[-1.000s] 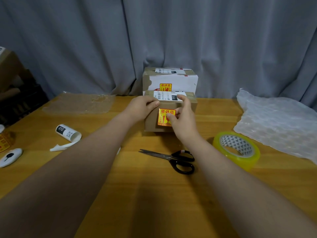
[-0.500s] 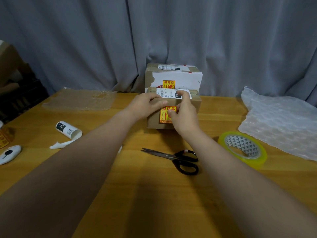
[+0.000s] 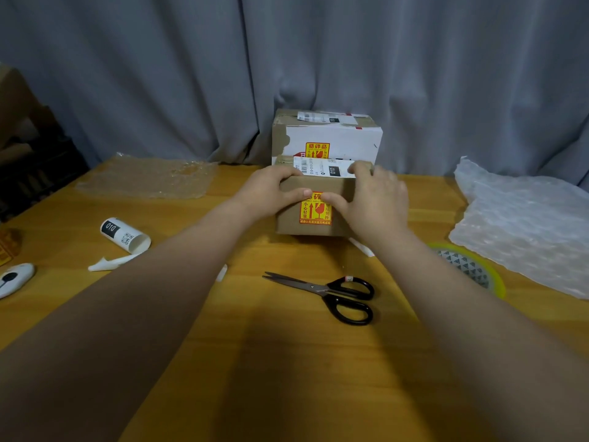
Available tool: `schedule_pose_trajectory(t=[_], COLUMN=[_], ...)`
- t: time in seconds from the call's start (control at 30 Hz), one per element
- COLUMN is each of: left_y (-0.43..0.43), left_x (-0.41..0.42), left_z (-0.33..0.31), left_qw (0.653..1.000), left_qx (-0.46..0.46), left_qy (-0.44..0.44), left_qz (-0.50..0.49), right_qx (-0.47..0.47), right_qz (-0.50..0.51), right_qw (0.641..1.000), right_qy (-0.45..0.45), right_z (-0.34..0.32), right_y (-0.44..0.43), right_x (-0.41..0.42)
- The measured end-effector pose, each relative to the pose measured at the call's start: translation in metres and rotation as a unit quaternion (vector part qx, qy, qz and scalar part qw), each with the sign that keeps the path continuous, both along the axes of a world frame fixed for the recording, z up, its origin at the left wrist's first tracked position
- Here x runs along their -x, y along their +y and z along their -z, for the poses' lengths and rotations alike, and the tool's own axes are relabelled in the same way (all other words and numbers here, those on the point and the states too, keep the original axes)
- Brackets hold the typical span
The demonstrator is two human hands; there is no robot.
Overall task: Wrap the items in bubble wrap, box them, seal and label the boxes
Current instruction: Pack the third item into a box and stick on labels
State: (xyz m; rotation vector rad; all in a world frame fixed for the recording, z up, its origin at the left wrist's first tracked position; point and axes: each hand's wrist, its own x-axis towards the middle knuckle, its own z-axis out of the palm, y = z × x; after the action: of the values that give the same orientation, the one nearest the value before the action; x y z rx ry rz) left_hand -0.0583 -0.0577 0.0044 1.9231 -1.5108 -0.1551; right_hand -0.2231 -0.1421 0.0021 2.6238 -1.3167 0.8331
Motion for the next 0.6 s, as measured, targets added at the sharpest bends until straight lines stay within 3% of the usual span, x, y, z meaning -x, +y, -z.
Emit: schedule_pose_trajectory(t=[0.07,0.17,0.23,0.4,0.6], left_y=[0.001,0.002,0.004,0.015,0.014], left_x=[0.001,0.006,0.009,0.017,0.031], left_z=[0.0,0.003,0.005,0.024,0.033], left_qw=[1.0,0.997,0.994,0.971,0.972], left_qx=[0.003,0.015,0.002,-0.03,0.051], left_qy=[-0.025,-0.073,-0.106,-0.234,-0.217], left_qz=[-0.004,-0.013,-0.007,-0.026,-0.07], right_qx=[0.015,-0.117,-0.146,-0.128,-0.082], right_qz=[-0.041,-0.155,-0.182,-0.169,-0.173], right_qw=[0.999,0.981,0.972,0.976,0.981], right_qy=[0.017,-0.003,0.016,0.056,-0.023], right_z=[0.003,0.002,0.002,0.018,0.033], right_y=[-0.009,-0.016,-0.017,-0.01,-0.006], right_x=[0.003,-0.002,-0.003,0.002,0.002])
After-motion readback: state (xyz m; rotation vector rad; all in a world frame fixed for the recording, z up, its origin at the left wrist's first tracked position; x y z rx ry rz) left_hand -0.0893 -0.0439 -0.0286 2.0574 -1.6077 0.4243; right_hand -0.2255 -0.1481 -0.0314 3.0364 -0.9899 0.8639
